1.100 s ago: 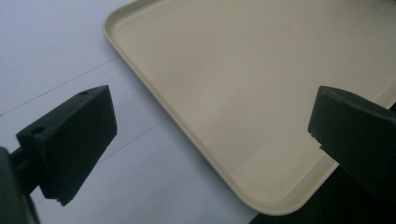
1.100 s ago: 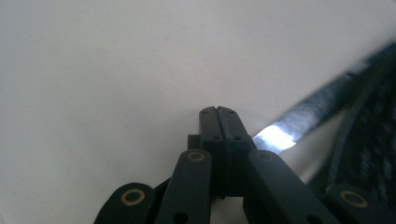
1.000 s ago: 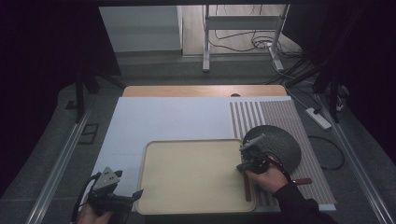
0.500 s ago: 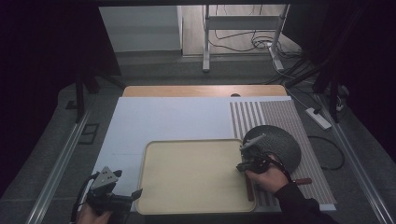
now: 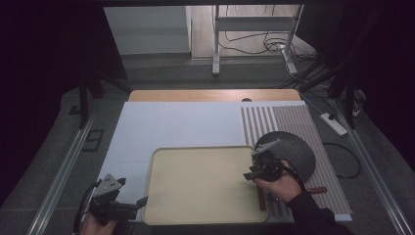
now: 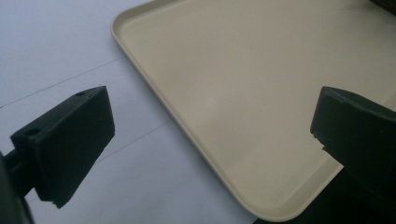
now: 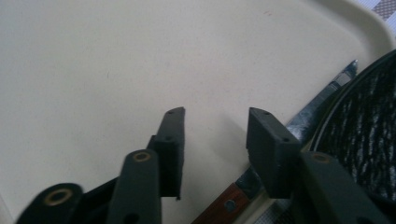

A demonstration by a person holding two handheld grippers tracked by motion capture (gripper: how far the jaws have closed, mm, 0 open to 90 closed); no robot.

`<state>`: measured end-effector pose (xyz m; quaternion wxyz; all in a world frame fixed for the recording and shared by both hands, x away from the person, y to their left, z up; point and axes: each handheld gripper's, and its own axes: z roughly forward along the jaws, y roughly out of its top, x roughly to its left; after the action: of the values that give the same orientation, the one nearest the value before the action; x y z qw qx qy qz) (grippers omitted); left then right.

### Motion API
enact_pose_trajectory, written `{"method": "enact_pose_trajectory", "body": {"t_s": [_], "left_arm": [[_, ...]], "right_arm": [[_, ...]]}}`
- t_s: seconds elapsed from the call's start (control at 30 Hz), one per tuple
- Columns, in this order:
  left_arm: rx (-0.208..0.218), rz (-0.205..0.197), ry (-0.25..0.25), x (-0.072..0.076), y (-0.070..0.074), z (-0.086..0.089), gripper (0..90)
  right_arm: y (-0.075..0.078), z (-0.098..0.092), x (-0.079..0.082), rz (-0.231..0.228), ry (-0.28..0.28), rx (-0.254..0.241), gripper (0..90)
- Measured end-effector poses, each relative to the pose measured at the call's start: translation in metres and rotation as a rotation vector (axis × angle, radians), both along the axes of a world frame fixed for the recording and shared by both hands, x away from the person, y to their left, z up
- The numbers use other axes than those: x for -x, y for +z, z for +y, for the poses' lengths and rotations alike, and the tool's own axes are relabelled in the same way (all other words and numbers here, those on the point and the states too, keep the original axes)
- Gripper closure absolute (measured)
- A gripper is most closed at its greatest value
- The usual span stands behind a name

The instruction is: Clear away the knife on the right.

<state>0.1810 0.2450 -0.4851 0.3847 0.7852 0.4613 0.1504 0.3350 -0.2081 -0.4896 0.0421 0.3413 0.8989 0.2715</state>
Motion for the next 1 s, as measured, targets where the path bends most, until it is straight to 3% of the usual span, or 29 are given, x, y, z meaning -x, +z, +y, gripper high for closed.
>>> {"method": "enact_pose_trajectory", "body": {"t_s": [0.13, 0.47, 0.77, 1.0], "left_arm": [[-0.001, -0.01, -0.002, 0.001, 0.001, 0.0, 0.0], [-0.02, -0.038, 0.046, 0.001, 0.001, 0.002, 0.0], [-0.046, -0.025, 0.028, 0.0, 0.0, -0.001, 0.0], [-0.028, -0.017, 0.032, -0.001, 0.0, 0.001, 0.0]], "right_arm": [[0.001, -0.002, -0.001, -0.005, -0.011, -0.011, 46.5], [0.002, -0.002, -0.001, -0.013, -0.014, -0.016, 36.2], [0.006, -0.003, 0.001, -0.038, -0.026, -0.029, 29.1], [0.013, -0.01, 0.004, -0.062, -0.045, -0.05, 23.3]]}}
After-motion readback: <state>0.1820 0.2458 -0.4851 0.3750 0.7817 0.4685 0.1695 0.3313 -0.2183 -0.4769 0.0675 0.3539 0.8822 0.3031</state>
